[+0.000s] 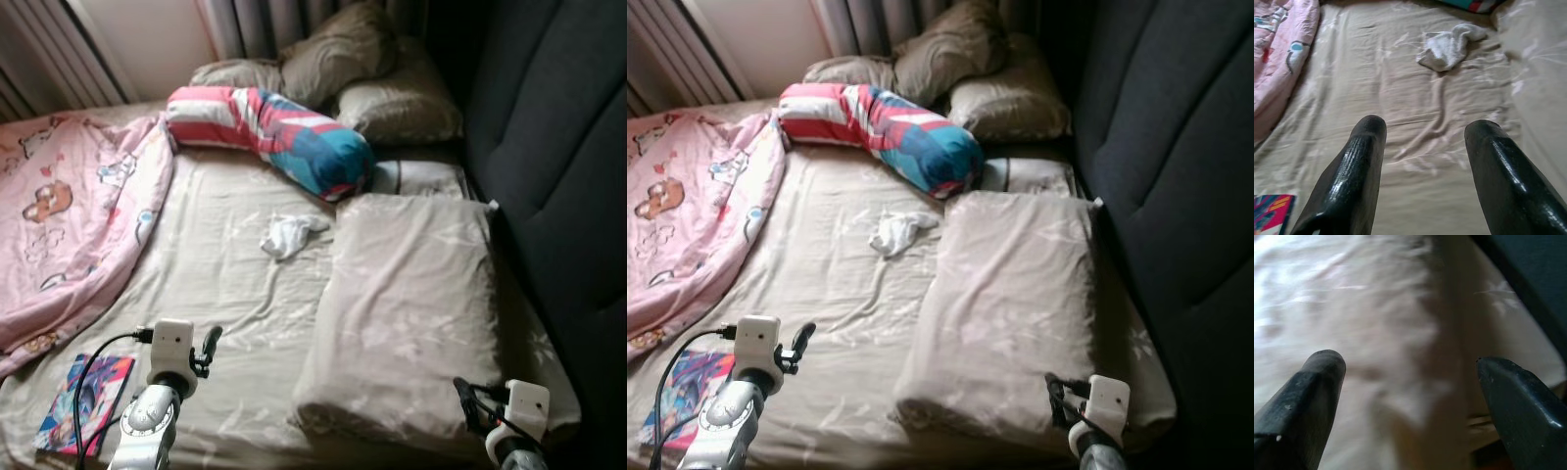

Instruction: Clean up the room

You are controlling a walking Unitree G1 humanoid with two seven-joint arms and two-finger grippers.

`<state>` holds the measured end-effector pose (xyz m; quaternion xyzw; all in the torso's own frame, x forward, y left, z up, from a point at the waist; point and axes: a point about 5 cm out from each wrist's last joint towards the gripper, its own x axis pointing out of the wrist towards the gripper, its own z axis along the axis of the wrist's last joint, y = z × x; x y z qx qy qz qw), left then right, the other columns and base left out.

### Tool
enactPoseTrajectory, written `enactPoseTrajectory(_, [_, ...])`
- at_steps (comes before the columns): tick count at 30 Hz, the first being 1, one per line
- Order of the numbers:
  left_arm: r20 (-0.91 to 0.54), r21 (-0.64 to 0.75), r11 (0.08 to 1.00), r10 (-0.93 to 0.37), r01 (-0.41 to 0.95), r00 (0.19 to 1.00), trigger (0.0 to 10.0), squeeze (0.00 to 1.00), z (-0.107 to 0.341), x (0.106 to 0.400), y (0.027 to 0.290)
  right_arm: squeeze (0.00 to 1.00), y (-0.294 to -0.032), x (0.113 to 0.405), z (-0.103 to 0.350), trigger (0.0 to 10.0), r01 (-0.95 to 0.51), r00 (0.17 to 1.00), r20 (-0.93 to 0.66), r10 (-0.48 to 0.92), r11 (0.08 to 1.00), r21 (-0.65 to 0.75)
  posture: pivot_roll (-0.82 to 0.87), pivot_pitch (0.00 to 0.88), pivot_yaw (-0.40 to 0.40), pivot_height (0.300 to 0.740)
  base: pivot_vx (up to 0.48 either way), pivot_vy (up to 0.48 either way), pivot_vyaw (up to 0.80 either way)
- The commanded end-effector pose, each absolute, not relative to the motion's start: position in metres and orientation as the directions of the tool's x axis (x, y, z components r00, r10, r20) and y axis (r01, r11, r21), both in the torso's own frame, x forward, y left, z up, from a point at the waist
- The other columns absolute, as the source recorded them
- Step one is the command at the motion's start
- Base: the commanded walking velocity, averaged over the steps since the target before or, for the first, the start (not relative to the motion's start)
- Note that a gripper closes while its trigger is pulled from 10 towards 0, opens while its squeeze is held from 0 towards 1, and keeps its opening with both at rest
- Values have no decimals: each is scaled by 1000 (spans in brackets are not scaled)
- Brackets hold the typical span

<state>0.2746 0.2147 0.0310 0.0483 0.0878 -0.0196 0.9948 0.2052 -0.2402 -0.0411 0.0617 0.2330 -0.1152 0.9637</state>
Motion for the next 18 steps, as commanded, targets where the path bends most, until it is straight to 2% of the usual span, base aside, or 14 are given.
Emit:
enactPoseTrajectory(1, [-195, 99, 995, -14, 34, 981, 10000, 0, 27, 269, 221, 0, -234, 204, -43, 10000, 239, 866, -467, -176, 968, 79, -160, 145, 92, 733, 0, 0, 0])
enactPoseTrajectory(9, [-194, 98, 995, -9, 29, 981, 10000, 0, 27, 271, 222, 0, -228, 204, -47, 10000, 185, 860, -498, -112, 978, 99, -163, 135, 93, 733, 0, 0, 0])
enactPoseTrajectory(18, [-198, 105, 994, -19, 40, 980, 10000, 0, 28, 274, 220, 0, -224, 200, -53, 10000, 183, 829, -548, -116, 981, 69, -169, 127, 99, 733, 0, 0, 0])
